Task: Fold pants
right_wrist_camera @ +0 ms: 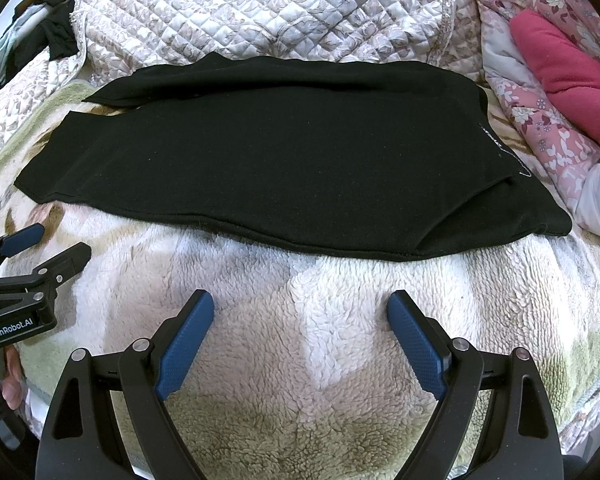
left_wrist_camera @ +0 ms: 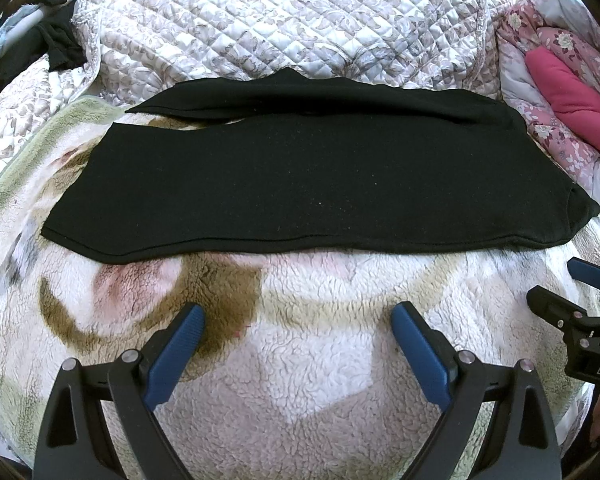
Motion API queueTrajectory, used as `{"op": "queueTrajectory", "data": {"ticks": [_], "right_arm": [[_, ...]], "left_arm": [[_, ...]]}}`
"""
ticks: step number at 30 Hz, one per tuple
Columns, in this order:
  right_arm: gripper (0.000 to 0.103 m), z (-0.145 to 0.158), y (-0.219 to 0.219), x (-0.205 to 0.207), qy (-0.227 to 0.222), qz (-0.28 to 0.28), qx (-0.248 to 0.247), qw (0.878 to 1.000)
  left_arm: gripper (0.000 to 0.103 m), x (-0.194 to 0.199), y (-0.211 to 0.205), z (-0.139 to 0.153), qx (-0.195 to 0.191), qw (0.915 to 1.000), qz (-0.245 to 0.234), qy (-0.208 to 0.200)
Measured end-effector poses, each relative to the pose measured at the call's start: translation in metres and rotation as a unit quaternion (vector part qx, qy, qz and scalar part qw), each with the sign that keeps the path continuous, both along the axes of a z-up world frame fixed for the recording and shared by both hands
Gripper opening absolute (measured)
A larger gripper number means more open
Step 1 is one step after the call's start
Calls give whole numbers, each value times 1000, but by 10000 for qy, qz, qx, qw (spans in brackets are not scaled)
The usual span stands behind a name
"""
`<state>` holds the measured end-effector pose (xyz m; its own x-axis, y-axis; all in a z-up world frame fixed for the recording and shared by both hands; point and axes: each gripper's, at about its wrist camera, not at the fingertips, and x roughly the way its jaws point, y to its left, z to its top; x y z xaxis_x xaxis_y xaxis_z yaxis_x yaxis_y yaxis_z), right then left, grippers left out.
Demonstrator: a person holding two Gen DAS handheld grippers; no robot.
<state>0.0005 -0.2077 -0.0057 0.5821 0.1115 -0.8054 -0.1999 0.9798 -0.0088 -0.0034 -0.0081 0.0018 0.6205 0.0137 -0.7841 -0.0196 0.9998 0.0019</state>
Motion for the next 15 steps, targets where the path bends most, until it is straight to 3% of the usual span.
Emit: {"op": "queueTrajectory", "data": {"ticks": [15], "right_arm": [[89,0,0,0,2,3,1,10000]], "left_arm": [[97,0,0,-1,10,10000,-4,-14]]}}
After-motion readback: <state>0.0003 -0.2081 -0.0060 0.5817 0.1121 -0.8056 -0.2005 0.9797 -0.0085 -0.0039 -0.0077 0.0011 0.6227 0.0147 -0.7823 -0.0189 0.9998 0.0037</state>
